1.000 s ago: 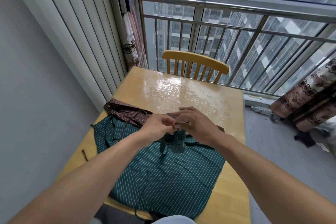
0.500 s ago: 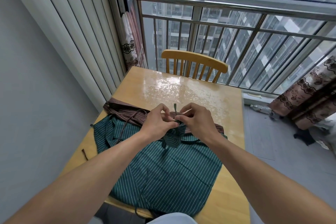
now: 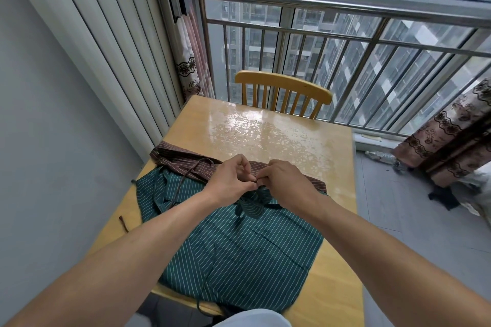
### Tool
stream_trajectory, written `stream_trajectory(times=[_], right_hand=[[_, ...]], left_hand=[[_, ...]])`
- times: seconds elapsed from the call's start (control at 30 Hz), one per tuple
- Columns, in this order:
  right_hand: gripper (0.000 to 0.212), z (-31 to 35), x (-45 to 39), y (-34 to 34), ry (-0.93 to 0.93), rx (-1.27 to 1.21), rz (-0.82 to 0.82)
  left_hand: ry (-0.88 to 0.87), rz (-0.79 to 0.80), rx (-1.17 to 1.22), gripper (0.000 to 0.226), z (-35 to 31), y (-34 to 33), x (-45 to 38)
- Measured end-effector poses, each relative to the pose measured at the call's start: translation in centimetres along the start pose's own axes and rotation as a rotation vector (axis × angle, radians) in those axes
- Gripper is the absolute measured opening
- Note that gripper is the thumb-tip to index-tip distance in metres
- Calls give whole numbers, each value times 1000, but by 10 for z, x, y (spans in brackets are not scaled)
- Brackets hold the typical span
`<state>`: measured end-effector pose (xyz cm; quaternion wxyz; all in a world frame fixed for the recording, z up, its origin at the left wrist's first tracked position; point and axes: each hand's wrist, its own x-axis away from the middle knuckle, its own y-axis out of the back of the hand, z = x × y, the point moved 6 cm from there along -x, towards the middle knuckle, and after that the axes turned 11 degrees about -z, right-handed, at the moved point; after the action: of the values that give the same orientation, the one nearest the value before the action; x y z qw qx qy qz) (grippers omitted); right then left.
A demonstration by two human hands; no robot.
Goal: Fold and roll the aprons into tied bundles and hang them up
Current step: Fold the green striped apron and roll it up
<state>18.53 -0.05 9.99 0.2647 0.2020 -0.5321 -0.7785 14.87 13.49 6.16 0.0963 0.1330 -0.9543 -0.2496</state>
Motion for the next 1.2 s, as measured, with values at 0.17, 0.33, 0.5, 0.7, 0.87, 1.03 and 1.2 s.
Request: stream_trajectory(times=[0.17,0.33,0.5,0.7,0.87,1.03,1.2], right_hand=[[19,-9,4,-8,-99,39,88],[26,-34,5,-26,-551,-613,191],[21,-41,8,-33,-678,-899,191],[17,-49,4,-27,-628,-895,92],[8,-56,0,-11,-559,-873,2],[12,-78,-2,1,-579,-766,-89],[13,-87,-2,7,-542,-671,-162]], left_hand=[[-86,-161,-131,29,-4,4,7],[-160,-106,-136,7,-2,-3,14],[-165,-120,-103,20,-7,-7,17],[-334,-67,-295,18,-21,-5,9],[-404,-52,-356,17,-19,-2,8],[-376,-49,-345,15,-2,2,5],[-351,-10,-308,11,1,1,3]])
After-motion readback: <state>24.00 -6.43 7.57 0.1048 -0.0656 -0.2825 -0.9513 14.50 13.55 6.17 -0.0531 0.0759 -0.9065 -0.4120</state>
